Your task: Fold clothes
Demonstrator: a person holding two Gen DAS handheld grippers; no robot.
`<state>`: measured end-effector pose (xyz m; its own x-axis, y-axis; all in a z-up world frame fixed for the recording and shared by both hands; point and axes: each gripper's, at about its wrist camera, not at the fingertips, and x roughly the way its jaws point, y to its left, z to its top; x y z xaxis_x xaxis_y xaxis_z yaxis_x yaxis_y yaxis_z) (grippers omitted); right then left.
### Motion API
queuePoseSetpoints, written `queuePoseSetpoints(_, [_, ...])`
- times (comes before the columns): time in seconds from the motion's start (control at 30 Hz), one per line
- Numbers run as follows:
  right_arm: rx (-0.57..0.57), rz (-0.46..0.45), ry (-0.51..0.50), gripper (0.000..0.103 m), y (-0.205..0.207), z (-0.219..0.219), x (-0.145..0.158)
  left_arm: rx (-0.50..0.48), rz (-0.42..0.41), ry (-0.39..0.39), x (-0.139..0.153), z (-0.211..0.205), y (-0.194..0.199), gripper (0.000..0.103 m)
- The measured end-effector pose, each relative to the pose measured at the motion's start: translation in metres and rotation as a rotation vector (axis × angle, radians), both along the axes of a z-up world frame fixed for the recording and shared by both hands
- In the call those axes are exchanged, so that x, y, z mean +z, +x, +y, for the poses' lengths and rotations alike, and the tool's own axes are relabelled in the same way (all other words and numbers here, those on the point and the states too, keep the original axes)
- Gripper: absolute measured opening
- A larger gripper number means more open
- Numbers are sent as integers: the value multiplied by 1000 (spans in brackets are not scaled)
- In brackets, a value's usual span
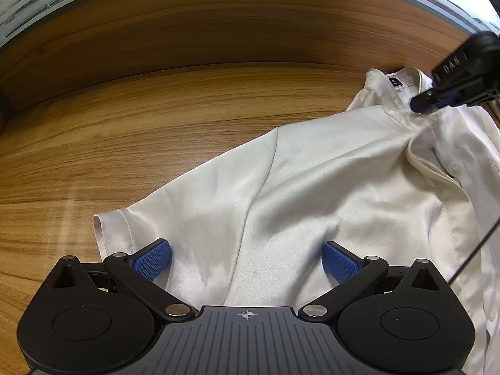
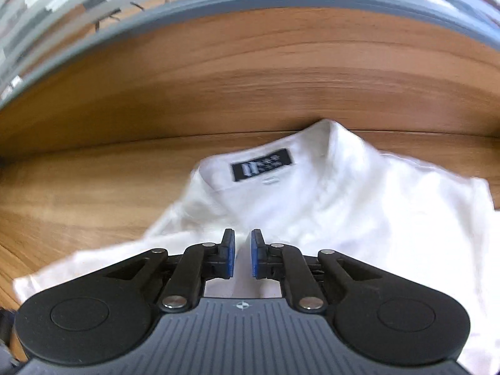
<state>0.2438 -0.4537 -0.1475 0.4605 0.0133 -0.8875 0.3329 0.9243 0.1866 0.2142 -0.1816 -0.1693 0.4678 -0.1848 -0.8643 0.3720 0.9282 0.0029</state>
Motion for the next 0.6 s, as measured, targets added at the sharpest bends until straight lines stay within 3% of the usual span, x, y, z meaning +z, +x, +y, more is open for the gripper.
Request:
queuePoseSetpoints(0.07, [19, -3, -34, 20, -6, 1, 4, 1, 3, 2, 0, 0, 0, 103])
queuePoseSetpoints(0.2, [102, -60, -18, 41, 2, -5, 16, 4, 8, 5, 0, 0, 0, 103])
queuePoseSetpoints(0.27, [164, -69, -25, 43, 12, 0, 17, 6, 21, 11, 1, 1, 0, 103])
queuePoseSetpoints(0.33, [218, -63, -25, 43, 23, 5, 12, 13, 28, -14, 6, 6, -1, 96])
queuePoseSetpoints(0.43, [277, -44, -20, 43, 37, 11, 0, 45, -23, -64, 22, 20, -10, 95])
queuePoseSetpoints(0.53, [309, -19, -18, 43, 45, 16, -12, 122, -88, -79, 39, 39, -9, 95])
queuePoseSetpoints(0.6, [323, -7, -17, 43, 48, 18, -18, 188, -76, -83, 40, 53, -2, 95])
